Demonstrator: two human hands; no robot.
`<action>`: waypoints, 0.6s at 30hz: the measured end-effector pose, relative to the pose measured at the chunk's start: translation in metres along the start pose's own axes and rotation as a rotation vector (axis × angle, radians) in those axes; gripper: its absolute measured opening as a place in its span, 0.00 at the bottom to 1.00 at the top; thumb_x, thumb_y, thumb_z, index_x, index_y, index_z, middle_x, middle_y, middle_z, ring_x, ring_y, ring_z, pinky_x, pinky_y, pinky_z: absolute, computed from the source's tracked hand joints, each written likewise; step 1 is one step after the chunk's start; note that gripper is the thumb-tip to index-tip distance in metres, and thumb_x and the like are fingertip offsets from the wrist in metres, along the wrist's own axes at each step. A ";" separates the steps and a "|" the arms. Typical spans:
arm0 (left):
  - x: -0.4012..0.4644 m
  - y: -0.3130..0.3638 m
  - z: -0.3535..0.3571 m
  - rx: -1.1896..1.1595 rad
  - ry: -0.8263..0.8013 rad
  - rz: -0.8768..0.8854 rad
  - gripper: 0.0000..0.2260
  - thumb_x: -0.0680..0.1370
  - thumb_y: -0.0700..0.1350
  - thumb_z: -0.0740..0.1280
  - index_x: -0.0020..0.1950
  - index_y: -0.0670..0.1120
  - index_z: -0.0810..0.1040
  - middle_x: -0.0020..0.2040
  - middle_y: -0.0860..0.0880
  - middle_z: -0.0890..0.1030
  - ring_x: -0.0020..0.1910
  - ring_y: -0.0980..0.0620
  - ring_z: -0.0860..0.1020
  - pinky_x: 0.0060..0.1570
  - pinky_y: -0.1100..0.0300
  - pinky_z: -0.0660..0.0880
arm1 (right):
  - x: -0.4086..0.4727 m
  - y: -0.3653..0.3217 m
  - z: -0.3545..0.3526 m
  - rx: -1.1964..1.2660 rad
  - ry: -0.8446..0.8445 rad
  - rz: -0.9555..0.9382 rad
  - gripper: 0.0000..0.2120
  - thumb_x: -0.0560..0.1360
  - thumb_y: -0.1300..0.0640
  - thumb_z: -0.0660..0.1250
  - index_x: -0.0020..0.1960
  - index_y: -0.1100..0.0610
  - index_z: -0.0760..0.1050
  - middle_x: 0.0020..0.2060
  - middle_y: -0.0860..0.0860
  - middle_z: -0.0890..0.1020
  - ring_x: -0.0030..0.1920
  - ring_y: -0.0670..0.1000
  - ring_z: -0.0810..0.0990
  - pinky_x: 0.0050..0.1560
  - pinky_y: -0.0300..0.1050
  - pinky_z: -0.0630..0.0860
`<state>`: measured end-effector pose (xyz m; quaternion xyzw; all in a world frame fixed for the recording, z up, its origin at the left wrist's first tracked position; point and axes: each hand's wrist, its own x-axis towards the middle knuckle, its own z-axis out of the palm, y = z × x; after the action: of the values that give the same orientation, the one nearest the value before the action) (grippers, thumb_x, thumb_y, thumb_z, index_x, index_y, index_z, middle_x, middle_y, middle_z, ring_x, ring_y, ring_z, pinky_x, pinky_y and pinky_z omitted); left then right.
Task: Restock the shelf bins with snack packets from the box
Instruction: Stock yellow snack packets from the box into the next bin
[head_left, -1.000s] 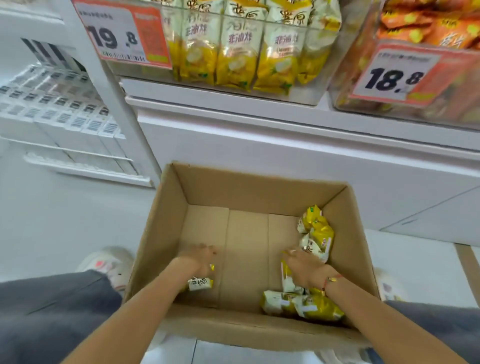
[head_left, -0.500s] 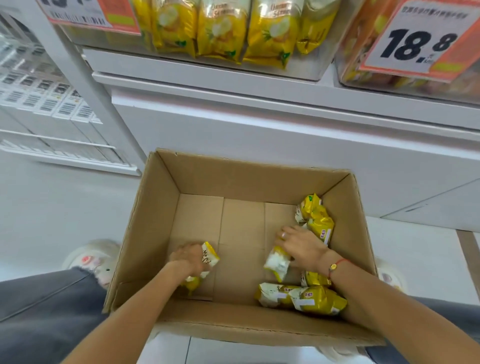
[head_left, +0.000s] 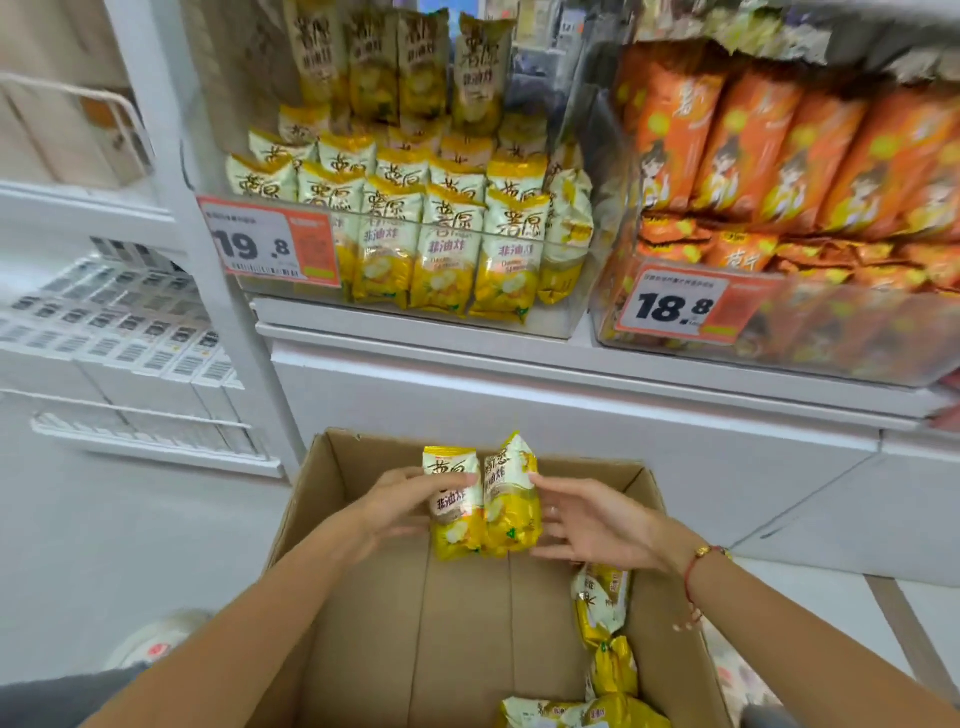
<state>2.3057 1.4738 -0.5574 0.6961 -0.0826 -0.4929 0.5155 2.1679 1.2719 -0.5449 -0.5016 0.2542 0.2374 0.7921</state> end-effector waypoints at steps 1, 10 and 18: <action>-0.006 0.009 0.003 -0.012 -0.008 0.033 0.27 0.63 0.56 0.79 0.57 0.45 0.82 0.52 0.47 0.85 0.53 0.50 0.83 0.59 0.53 0.77 | -0.005 -0.004 0.004 -0.017 0.015 -0.008 0.17 0.77 0.47 0.61 0.62 0.54 0.76 0.59 0.53 0.81 0.58 0.51 0.80 0.57 0.47 0.76; -0.062 0.087 0.013 0.130 0.092 0.342 0.12 0.71 0.53 0.74 0.51 0.49 0.84 0.45 0.54 0.86 0.47 0.57 0.84 0.42 0.66 0.77 | -0.050 -0.058 0.050 -0.215 -0.051 -0.185 0.26 0.72 0.48 0.72 0.66 0.54 0.72 0.61 0.54 0.80 0.60 0.51 0.79 0.62 0.49 0.74; -0.116 0.192 -0.013 0.038 0.309 0.845 0.09 0.76 0.57 0.65 0.49 0.53 0.77 0.38 0.67 0.81 0.38 0.72 0.78 0.40 0.70 0.71 | -0.099 -0.142 0.099 -0.178 -0.071 -0.546 0.23 0.71 0.60 0.69 0.65 0.61 0.73 0.53 0.54 0.83 0.50 0.51 0.82 0.52 0.45 0.78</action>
<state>2.3329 1.4666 -0.3344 0.6761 -0.2905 -0.1277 0.6650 2.1987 1.2957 -0.3495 -0.6103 0.0599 0.0543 0.7880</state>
